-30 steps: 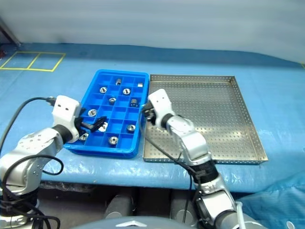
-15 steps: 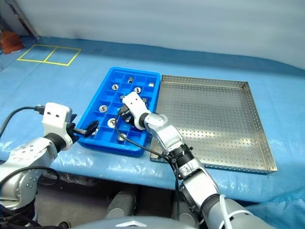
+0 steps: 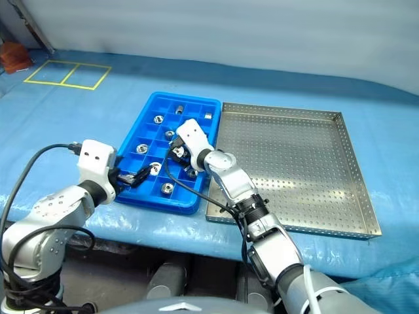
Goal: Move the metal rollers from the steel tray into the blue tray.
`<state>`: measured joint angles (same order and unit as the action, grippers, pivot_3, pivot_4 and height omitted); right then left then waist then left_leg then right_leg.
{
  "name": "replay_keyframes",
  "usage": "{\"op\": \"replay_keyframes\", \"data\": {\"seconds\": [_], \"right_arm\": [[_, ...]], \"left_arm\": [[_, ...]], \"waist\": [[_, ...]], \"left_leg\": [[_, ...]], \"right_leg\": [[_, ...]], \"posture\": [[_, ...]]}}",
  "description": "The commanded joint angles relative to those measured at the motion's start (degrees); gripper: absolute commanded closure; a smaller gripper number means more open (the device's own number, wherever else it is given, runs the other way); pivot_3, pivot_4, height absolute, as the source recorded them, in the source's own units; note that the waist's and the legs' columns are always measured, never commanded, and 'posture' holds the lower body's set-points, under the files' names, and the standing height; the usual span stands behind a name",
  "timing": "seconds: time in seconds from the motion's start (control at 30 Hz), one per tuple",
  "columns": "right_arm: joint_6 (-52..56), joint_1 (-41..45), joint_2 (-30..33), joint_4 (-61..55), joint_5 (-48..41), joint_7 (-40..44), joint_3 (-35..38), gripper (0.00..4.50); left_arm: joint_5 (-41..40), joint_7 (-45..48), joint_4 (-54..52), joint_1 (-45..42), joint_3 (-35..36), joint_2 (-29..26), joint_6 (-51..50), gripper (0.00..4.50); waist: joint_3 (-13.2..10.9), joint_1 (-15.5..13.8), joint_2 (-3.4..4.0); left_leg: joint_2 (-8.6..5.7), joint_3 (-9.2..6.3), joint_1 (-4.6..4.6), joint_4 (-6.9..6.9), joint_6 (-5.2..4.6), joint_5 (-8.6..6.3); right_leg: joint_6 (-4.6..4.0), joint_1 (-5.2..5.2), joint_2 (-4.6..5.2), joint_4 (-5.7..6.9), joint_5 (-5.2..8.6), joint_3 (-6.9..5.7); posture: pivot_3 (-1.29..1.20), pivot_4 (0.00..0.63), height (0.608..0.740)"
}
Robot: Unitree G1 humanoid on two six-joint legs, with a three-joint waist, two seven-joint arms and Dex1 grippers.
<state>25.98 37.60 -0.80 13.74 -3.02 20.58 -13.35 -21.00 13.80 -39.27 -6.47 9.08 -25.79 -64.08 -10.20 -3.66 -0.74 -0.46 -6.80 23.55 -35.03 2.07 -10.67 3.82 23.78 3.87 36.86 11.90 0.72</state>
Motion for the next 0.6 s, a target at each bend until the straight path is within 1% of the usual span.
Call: {"op": "replay_keyframes", "data": {"seconds": [0.03, 0.1, 0.2, 0.27, 0.37, 0.43, 0.6], "right_arm": [[5.38, -4.56, 4.14, -16.02, -2.24, -0.07, 4.63, 0.81], [7.88, -7.26, 6.29, -20.81, -2.74, 0.17, 5.20, 0.81], [10.73, -15.31, 13.39, -29.93, -2.13, 1.47, 7.55, 0.81], [10.19, -19.47, 16.78, -33.80, -2.37, 1.96, 9.48, 0.81], [11.13, -24.07, 21.12, -36.58, -3.52, 3.24, 12.59, 0.81], [12.03, -27.02, 24.77, -37.53, -3.31, 4.52, 14.16, 0.81], [13.18, -30.90, 30.60, -39.66, -6.37, 8.87, 17.13, 0.81]], "left_arm": [[0.07, 0.35, 0.31, -2.03, -2.71, 1.12, 2.75, 0.00], [0.22, 0.64, 0.60, -2.27, -3.75, 1.34, 3.69, 0.00], [0.02, 1.76, 2.31, -3.67, -4.22, 1.43, 6.21, 0.00], [-0.01, 2.60, 3.88, -4.56, -4.05, 1.40, 7.97, 0.00], [-0.08, 4.09, 6.81, -5.94, -4.80, 1.85, 11.10, 0.00], [-0.36, 5.48, 9.54, -7.08, -6.16, 2.86, 13.49, 0.00], [0.66, 9.53, 14.24, -8.48, -10.61, 3.82, 20.11, 0.00]], "waist": [[0.00, -0.47, -0.01], [0.01, -0.39, -0.01], [0.01, -0.23, -0.01], [0.00, -0.15, 0.00], [-0.01, 1.29, 0.01], [-0.01, 1.67, 0.02], [-0.02, 3.10, -0.01]], "left_leg": [[0.00, 0.00, 0.00, -0.01, 0.00, 0.00], [0.00, 0.00, 0.01, -0.02, 0.00, -0.02], [0.01, 0.02, 0.00, -0.01, 0.00, -0.02], [0.01, 0.02, 0.03, -0.01, -0.01, -0.02], [0.00, 0.14, 0.04, -0.07, -0.03, -0.03], [0.00, 0.15, 0.03, -0.10, -0.03, -0.03], [-0.01, 0.17, 0.05, -0.12, -0.10, -0.07]], "right_leg": [[0.00, 0.00, 0.00, -0.01, 0.00, 0.00], [0.00, -0.03, 0.01, -0.05, 0.00, 0.00], [-0.02, -0.02, 0.02, -0.02, 0.02, 0.00], [-0.05, 0.00, 0.02, -0.05, 0.04, 0.00], [-0.03, 0.00, 0.08, -0.07, 0.03, 0.05], [-0.03, -0.03, 0.09, -0.06, 0.03, 0.04], [-0.02, -0.04, 0.12, -0.08, 0.03, 0.04]], "posture": [[0.24, 0.150, 0.740], [0.23, 0.150, 0.740], [0.18, 0.150, 0.740], [0.16, 0.150, 0.740], [0.11, 0.150, 0.740], [0.09, 0.150, 0.740], [0.04, 0.150, 0.740]]}}
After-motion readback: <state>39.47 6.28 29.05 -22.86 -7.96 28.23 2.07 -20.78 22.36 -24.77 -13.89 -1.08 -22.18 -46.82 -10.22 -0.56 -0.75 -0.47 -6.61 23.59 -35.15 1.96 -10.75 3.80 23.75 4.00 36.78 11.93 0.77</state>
